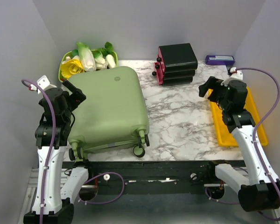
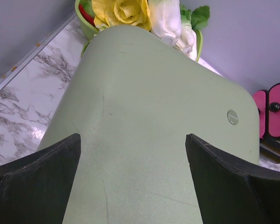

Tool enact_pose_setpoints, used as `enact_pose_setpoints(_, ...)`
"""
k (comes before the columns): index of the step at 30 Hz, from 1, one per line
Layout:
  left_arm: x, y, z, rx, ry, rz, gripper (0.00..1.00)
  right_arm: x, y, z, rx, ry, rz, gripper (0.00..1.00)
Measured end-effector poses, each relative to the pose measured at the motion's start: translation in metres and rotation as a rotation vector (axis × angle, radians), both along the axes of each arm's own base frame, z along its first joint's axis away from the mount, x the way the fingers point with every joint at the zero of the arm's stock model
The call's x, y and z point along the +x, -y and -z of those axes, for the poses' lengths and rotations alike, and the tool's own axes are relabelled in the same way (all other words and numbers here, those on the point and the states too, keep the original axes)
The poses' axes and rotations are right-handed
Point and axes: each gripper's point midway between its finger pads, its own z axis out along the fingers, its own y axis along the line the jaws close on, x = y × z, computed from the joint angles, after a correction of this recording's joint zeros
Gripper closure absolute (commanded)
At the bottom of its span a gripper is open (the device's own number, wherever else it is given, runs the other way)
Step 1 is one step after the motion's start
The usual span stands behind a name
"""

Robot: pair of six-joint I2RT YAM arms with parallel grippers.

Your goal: Open, take out, and arrange the luggage

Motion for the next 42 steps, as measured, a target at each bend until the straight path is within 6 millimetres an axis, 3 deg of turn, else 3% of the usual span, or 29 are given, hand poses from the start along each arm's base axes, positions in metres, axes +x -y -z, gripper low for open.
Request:
enact_pose_setpoints(4,0.002,0.001,0.006,-0.008,-0.008,0.002,0.01,-0.011,0.0,-0.016,0.005,0.052,-0.006,0.0)
enact_pose_setpoints(8,0.004,0.002,0.012,-0.013,-0.026,0.002,0.01,-0.019,-0.009,-0.019,0.005,0.076,-0.07,0.0)
enact_pose_setpoints(19,0.006,0.007,0.041,-0.011,-0.182,0.039,0.01,-0.045,-0.078,0.005,0.077,0.119,-0.496,0.0)
enact_pose_setpoints(27,-0.019,-0.013,0.055,0.009,-0.291,-0.092,0.01,-0.042,-0.106,0.025,0.127,0.075,-0.669,0.0)
enact_pose_setpoints(33,-0.03,-0.033,0.043,0.038,-0.31,-0.21,0.01,-0.047,-0.127,0.052,0.157,0.008,-0.747,0.0)
enact_pose_setpoints(38,-0.029,-0.045,0.023,0.027,-0.27,-0.27,0.01,-0.052,-0.136,0.056,0.163,0.006,-0.783,0.0)
enact_pose_setpoints(42,-0.02,-0.051,0.019,0.004,-0.274,-0.287,0.01,-0.053,-0.137,0.053,0.162,0.021,-0.796,0.0)
